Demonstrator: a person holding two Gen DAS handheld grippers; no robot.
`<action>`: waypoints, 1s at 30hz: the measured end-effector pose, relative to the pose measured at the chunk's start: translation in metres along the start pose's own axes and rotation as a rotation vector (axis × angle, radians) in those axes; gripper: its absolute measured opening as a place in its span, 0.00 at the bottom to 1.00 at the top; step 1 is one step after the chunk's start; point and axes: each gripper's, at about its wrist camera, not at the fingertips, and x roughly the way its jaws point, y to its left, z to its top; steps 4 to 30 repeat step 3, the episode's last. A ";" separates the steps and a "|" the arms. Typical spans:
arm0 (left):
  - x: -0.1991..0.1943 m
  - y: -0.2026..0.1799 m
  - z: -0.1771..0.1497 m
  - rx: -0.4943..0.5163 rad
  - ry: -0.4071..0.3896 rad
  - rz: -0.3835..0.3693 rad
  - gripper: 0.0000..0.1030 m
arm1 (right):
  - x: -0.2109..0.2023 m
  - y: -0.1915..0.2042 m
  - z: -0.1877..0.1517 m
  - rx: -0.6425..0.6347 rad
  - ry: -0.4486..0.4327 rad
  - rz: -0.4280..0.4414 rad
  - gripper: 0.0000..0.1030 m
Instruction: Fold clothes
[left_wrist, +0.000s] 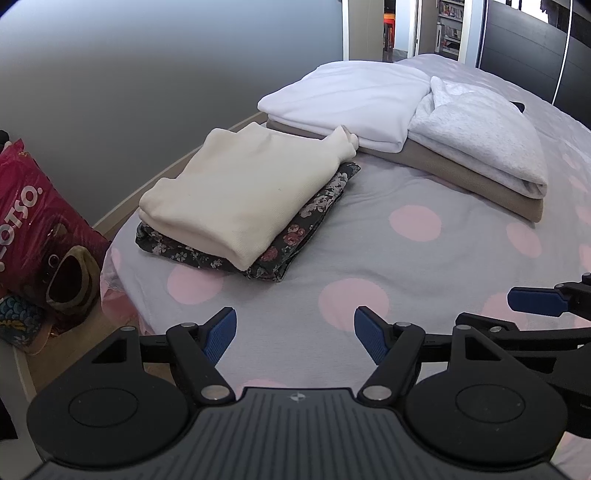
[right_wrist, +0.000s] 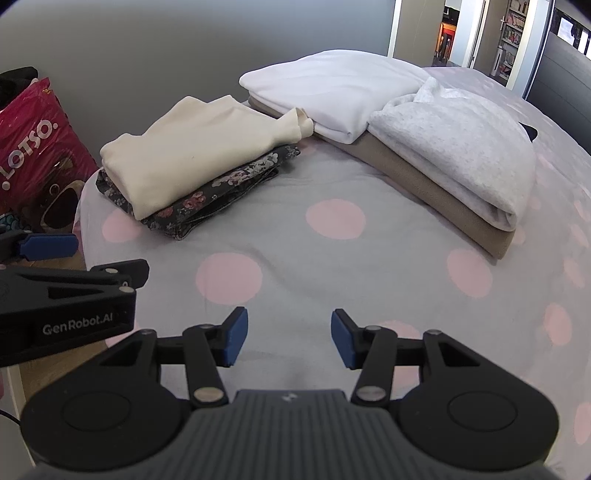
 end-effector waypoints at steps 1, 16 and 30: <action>0.000 0.000 0.000 0.000 -0.001 0.000 0.67 | 0.000 0.000 0.000 0.000 0.001 0.000 0.52; 0.000 0.000 0.000 -0.001 -0.001 -0.001 0.67 | 0.001 0.000 0.000 -0.001 0.003 0.000 0.52; 0.000 0.000 0.000 -0.001 -0.001 -0.001 0.67 | 0.001 0.000 0.000 -0.001 0.003 0.000 0.52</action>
